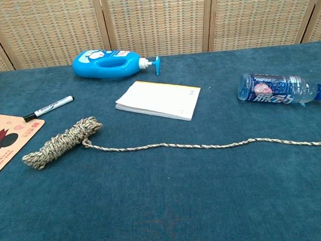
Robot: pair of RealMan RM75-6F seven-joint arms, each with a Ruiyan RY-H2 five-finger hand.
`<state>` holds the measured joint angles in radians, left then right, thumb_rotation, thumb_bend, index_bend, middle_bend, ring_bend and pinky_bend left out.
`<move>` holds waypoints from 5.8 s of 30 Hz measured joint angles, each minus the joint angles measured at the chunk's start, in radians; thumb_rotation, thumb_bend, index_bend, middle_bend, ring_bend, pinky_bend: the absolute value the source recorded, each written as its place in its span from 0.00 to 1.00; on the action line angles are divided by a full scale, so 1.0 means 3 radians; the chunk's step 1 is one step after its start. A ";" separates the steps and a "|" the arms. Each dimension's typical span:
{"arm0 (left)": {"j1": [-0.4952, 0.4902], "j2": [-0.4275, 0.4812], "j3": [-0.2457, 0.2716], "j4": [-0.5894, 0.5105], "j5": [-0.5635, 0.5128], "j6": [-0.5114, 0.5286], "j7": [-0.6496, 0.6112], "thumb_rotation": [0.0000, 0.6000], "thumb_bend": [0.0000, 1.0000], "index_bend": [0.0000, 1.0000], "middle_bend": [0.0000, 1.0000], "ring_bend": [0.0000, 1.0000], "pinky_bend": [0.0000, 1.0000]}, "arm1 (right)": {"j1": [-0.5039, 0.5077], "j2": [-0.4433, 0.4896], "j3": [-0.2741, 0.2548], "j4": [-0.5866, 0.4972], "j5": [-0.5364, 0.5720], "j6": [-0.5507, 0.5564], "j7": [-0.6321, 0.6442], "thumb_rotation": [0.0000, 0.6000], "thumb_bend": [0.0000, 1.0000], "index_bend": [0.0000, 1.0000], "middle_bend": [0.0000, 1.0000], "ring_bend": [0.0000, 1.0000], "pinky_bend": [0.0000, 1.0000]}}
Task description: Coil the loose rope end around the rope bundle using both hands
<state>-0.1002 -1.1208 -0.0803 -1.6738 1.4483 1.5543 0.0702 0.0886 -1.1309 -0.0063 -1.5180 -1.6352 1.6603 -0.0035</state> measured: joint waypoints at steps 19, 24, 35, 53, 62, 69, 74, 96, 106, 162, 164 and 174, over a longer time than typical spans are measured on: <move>-0.0097 -0.0085 -0.0125 0.0174 -0.0206 -0.0201 0.0053 1.00 0.00 0.00 0.00 0.00 0.00 | 0.0695 -0.0012 0.0087 -0.0095 0.0036 -0.1341 0.0082 1.00 0.00 0.19 0.00 0.00 0.00; -0.0123 -0.0116 -0.0162 0.0245 -0.0279 -0.0252 0.0044 1.00 0.00 0.00 0.00 0.00 0.00 | 0.1068 -0.0279 0.0202 0.0053 0.0284 -0.1952 -0.0073 1.00 0.06 0.33 0.00 0.00 0.00; -0.0162 -0.0143 -0.0187 0.0294 -0.0381 -0.0366 0.0063 1.00 0.00 0.00 0.00 0.00 0.00 | 0.1408 -0.0909 0.0358 0.0665 0.0763 -0.2400 -0.0356 1.00 0.30 0.42 0.00 0.00 0.00; -0.0177 -0.0150 -0.0191 0.0310 -0.0386 -0.0386 0.0052 1.00 0.00 0.00 0.00 0.00 0.00 | 0.1525 -0.1215 0.0315 0.0995 0.1001 -0.2579 -0.0583 1.00 0.31 0.45 0.00 0.00 0.00; -0.0181 -0.0154 -0.0193 0.0316 -0.0396 -0.0395 0.0054 1.00 0.00 0.00 0.00 0.00 0.00 | 0.1572 -0.1283 0.0308 0.1059 0.1106 -0.2680 -0.0608 1.00 0.34 0.48 0.00 0.00 0.00; -0.0190 -0.0163 -0.0188 0.0327 -0.0399 -0.0415 0.0061 1.00 0.00 0.00 0.00 0.00 0.00 | 0.1582 -0.1260 0.0287 0.1111 0.1162 -0.2735 -0.0638 1.00 0.37 0.50 0.00 0.00 0.00; -0.0195 -0.0173 -0.0181 0.0337 -0.0387 -0.0417 0.0070 1.00 0.00 0.00 0.00 0.00 0.00 | 0.1602 -0.1234 0.0263 0.1105 0.1199 -0.2801 -0.0659 1.00 0.37 0.51 0.00 0.00 0.00; -0.0231 -0.0187 -0.0165 0.0326 -0.0374 -0.0479 0.0087 1.00 0.00 0.00 0.00 0.00 0.00 | 0.1536 -0.1179 0.0212 0.1028 0.1074 -0.2586 -0.0463 1.00 0.45 0.63 0.00 0.00 0.00; -0.0385 -0.0217 -0.0179 0.0158 -0.0416 -0.0712 0.0260 1.00 0.03 0.00 0.00 0.00 0.00 | 0.1363 -0.1020 0.0116 0.0839 0.0686 -0.2057 -0.0259 1.00 0.45 0.64 0.00 0.00 0.00; -0.1577 -0.1962 -0.0677 0.0546 -0.2737 -0.1199 0.1692 1.00 0.30 0.34 0.34 0.35 0.53 | 0.1230 -0.0918 0.0078 0.0739 0.0304 -0.1653 -0.0067 1.00 0.45 0.64 0.00 0.00 0.00; -0.1591 -0.1971 -0.0683 0.0552 -0.2772 -0.1205 0.1703 1.00 0.30 0.34 0.34 0.35 0.53 | 0.1228 -0.0914 0.0078 0.0733 0.0299 -0.1645 -0.0069 1.00 0.45 0.64 0.00 0.00 0.00; -0.1632 -0.2014 -0.0706 0.0626 -0.2786 -0.1198 0.1683 1.00 0.52 0.54 0.47 0.47 0.65 | 0.1226 -0.0905 0.0082 0.0723 0.0295 -0.1642 -0.0071 1.00 0.45 0.64 0.00 0.00 0.00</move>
<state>-0.5897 -1.7249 -0.2921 -1.4861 0.6123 1.1950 0.5750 0.4564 -1.4025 0.0184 -1.3012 -1.5466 1.1678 -0.0249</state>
